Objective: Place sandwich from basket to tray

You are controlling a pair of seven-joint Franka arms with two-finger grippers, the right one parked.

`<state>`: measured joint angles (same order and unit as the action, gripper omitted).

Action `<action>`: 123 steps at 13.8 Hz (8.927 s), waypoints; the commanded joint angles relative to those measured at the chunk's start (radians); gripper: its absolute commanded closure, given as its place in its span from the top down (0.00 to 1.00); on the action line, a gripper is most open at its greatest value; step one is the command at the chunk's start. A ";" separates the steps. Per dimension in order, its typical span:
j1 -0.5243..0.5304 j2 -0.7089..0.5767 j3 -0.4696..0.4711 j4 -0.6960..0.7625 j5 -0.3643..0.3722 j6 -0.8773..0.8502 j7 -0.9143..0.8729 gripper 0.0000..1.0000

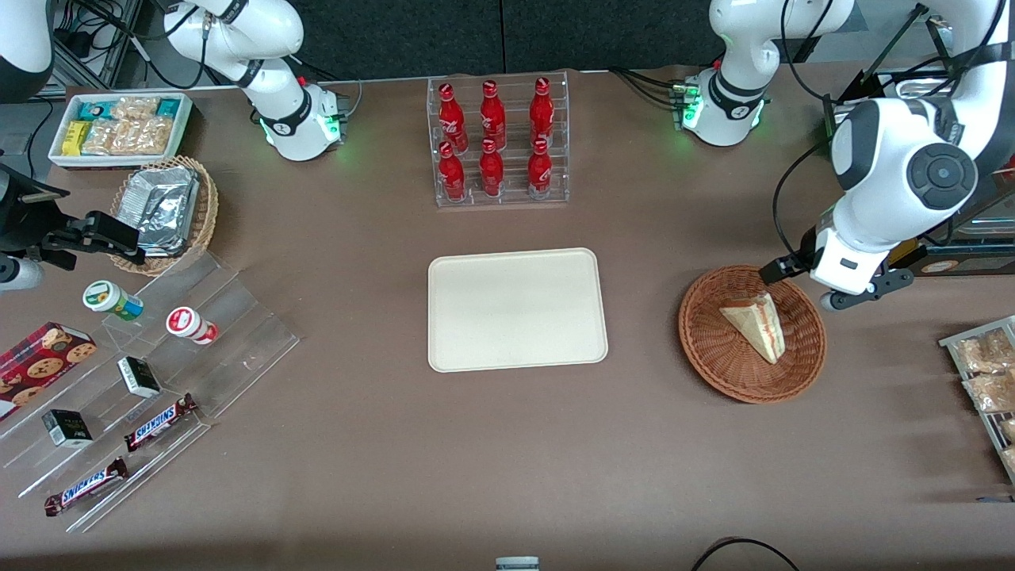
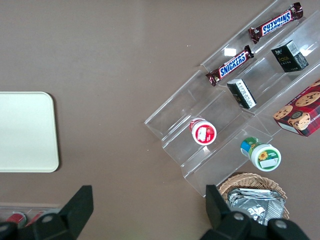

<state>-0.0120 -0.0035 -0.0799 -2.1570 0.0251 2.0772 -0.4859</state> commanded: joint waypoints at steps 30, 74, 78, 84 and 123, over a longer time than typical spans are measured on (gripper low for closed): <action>-0.005 0.263 0.040 -0.050 0.049 0.336 -0.303 0.00; -0.772 0.869 0.023 0.954 0.042 -0.252 -0.358 0.11; -0.773 0.879 0.023 0.954 0.044 -0.244 -0.350 0.88; -0.775 0.852 0.025 0.956 0.045 -0.255 -0.361 1.00; 0.063 0.002 -0.052 0.572 -0.010 -0.862 0.409 1.00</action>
<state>0.0295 0.0110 -0.1138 -1.5889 0.0128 1.2321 -0.1173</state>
